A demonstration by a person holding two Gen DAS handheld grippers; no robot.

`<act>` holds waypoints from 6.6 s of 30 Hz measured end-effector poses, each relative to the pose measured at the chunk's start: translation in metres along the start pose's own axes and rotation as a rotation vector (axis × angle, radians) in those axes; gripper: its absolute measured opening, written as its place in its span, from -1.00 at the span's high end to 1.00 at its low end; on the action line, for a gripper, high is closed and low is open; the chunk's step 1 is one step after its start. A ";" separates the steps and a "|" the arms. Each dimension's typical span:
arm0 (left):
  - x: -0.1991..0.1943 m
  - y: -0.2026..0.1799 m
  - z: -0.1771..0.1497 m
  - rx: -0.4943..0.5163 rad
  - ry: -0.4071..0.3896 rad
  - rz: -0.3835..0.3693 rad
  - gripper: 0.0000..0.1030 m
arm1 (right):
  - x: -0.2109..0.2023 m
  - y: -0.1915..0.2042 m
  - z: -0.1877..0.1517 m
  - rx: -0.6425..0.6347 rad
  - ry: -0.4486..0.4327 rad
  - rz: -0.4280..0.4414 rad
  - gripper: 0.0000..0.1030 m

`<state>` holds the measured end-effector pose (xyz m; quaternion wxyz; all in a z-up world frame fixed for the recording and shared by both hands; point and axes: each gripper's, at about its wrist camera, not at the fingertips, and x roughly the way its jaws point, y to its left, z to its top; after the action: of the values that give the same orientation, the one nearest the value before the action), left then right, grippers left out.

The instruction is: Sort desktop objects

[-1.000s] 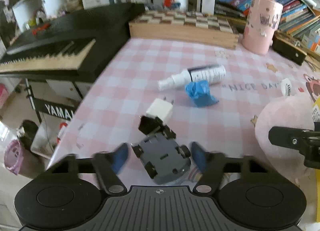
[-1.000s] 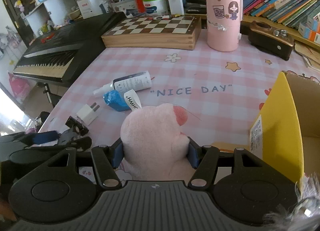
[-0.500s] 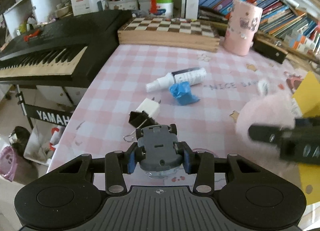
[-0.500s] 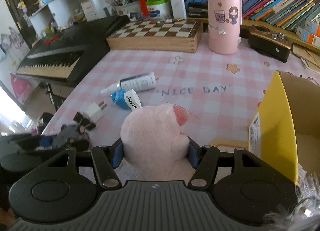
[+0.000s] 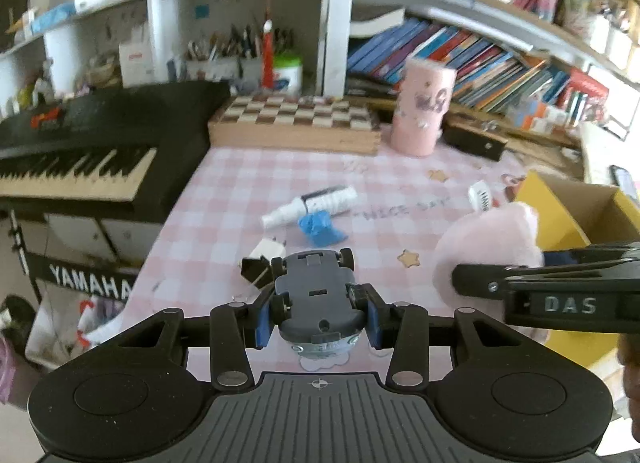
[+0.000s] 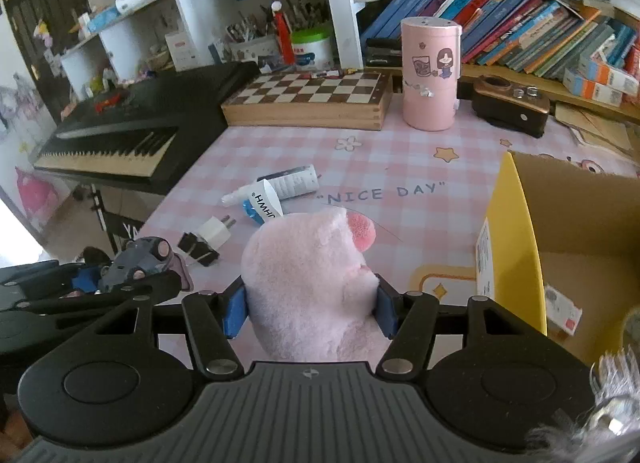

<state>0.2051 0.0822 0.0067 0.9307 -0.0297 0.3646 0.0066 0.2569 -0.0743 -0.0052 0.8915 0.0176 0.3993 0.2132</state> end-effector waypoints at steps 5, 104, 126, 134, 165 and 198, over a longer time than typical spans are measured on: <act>-0.019 0.005 -0.014 0.022 -0.020 -0.036 0.18 | -0.011 0.013 -0.012 0.026 -0.006 -0.002 -0.14; -0.102 -0.260 -0.095 0.479 -0.072 -0.470 0.18 | -0.216 -0.167 -0.211 0.494 -0.055 -0.324 -0.14; -0.051 -0.292 0.001 0.343 -0.234 -0.246 0.18 | -0.232 -0.237 -0.076 0.234 -0.416 -0.260 -0.13; 0.002 -0.304 -0.004 0.383 -0.142 -0.173 0.18 | -0.181 -0.251 -0.040 0.159 -0.375 -0.207 -0.13; 0.058 -0.304 -0.013 0.352 0.067 -0.103 0.14 | -0.005 -0.251 0.023 -0.060 0.160 -0.149 -0.21; -0.102 -0.190 -0.029 0.178 -0.305 -0.068 -0.67 | -0.206 -0.180 -0.065 0.080 -0.384 -0.289 -0.60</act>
<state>0.1166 -0.1085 0.0644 0.9738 0.0418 0.2171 -0.0528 0.1543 -0.3277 0.0599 0.9710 0.0356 0.2288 0.0601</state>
